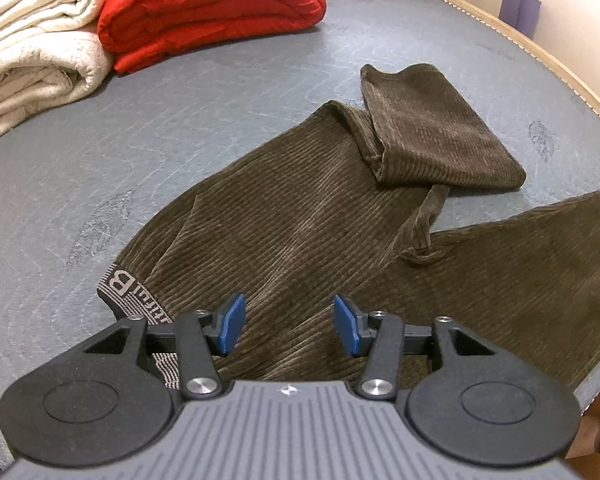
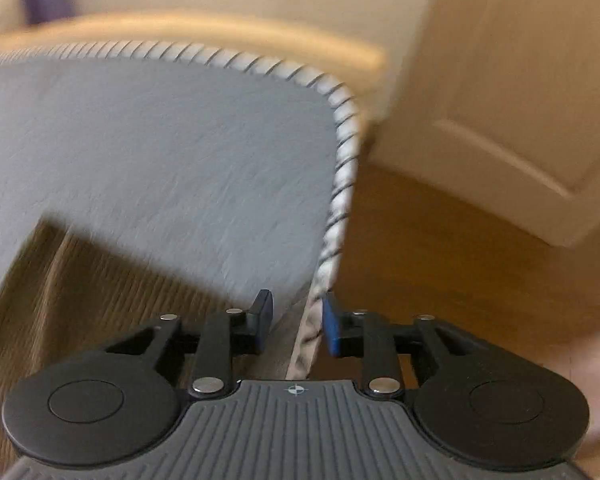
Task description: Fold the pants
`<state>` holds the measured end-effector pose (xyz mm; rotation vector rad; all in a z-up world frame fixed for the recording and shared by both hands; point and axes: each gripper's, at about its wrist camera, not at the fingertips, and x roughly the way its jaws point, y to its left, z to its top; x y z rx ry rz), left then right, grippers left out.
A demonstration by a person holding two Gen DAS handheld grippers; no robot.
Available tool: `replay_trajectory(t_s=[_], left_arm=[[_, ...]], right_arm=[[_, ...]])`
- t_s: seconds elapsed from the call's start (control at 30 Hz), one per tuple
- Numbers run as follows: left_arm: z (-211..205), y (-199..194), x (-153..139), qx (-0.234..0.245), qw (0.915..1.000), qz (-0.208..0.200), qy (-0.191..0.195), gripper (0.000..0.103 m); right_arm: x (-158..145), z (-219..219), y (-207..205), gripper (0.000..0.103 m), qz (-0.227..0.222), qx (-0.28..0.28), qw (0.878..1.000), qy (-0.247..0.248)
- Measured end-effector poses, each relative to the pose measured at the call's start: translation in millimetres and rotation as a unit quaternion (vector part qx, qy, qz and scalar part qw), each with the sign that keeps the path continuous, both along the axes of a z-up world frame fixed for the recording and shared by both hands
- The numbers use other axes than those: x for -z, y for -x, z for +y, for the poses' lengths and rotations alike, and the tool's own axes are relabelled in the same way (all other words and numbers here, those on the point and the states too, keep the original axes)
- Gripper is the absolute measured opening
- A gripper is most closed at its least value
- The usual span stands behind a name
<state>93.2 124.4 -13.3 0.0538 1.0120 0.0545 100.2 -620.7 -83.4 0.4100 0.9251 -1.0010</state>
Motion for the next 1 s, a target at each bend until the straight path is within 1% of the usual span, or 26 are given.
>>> replay_trajectory(t_s=[0.03,0.07,0.1,0.17,0.23,0.3,0.37,0.47,0.57,0.6,0.63,0.67,0.73,0.77,0.8,0.83,0.87,0.9,0.93,1.0], left_arm=[[1,0,0,-0.001,1.0,0.0,0.0,0.055],[1,0,1,-0.001,1.0,0.001,0.002,0.055],[2,-1,1,-0.002,1.0,0.002,0.002,0.055],[3,-2,3,-0.003,1.0,0.005,0.001,0.055],[3,-3,4,-0.004,1.0,0.007,0.002,0.056],[2,-4,5,-0.003,0.9999,0.01,0.004,0.056],[1,-5,7,0.001,0.9999,0.012,0.005,0.056],[-1,-6,10,0.005,0.9998,0.017,-0.001,0.056],[1,-8,14,0.006,0.9997,0.022,-0.002,0.056],[2,-8,15,0.005,0.9997,0.024,-0.001,0.056],[4,-9,17,0.002,0.9996,0.027,-0.001,0.056],[6,-10,19,0.0,0.9996,0.03,-0.002,0.056],[10,-12,22,-0.003,0.9994,0.034,-0.004,0.056],[12,-13,23,-0.006,0.9993,0.036,-0.006,0.056],[14,-14,24,-0.008,0.9992,0.038,-0.007,0.056],[15,-15,25,-0.01,0.9991,0.04,-0.008,0.056],[17,-16,26,-0.011,0.9991,0.041,-0.009,0.056],[18,-16,27,-0.012,0.999,0.041,-0.009,0.056],[19,-16,27,-0.014,0.999,0.041,-0.009,0.056],[20,-17,26,-0.016,0.999,0.04,-0.008,0.056]], right_arm=[[-6,2,-2,0.03,-0.028,-0.003,1.0,0.0],[-10,6,-9,0.03,-0.063,-0.028,0.998,-0.009],[-12,13,-18,0.03,-0.088,-0.067,0.994,-0.024],[-11,30,-39,0.031,-0.123,-0.144,0.98,-0.054],[-6,45,-58,0.034,-0.139,-0.187,0.969,-0.084],[3,60,-79,0.036,-0.137,-0.211,0.961,-0.111],[12,70,-97,0.037,-0.128,-0.222,0.959,-0.125],[27,78,-123,0.04,-0.11,-0.225,0.959,-0.134],[44,83,-143,0.043,-0.093,-0.214,0.962,-0.139],[49,84,-148,0.046,-0.088,-0.209,0.964,-0.142],[54,85,-152,0.047,-0.088,-0.206,0.965,-0.138],[56,87,-156,0.047,-0.091,-0.208,0.966,-0.122],[59,92,-165,0.046,-0.08,-0.206,0.971,-0.096],[59,94,-168,0.044,-0.08,-0.2,0.973,-0.087],[59,95,-170,0.034,-0.08,-0.193,0.975,-0.08],[61,94,-172,0.013,-0.078,-0.186,0.977,-0.072],[61,93,-173,0.009,-0.071,-0.179,0.979,-0.061],[61,90,-173,0.006,-0.072,-0.176,0.98,-0.059],[59,87,-171,0.005,-0.077,-0.17,0.981,-0.06],[52,85,-168,0.005,-0.092,-0.146,0.984,-0.038]])
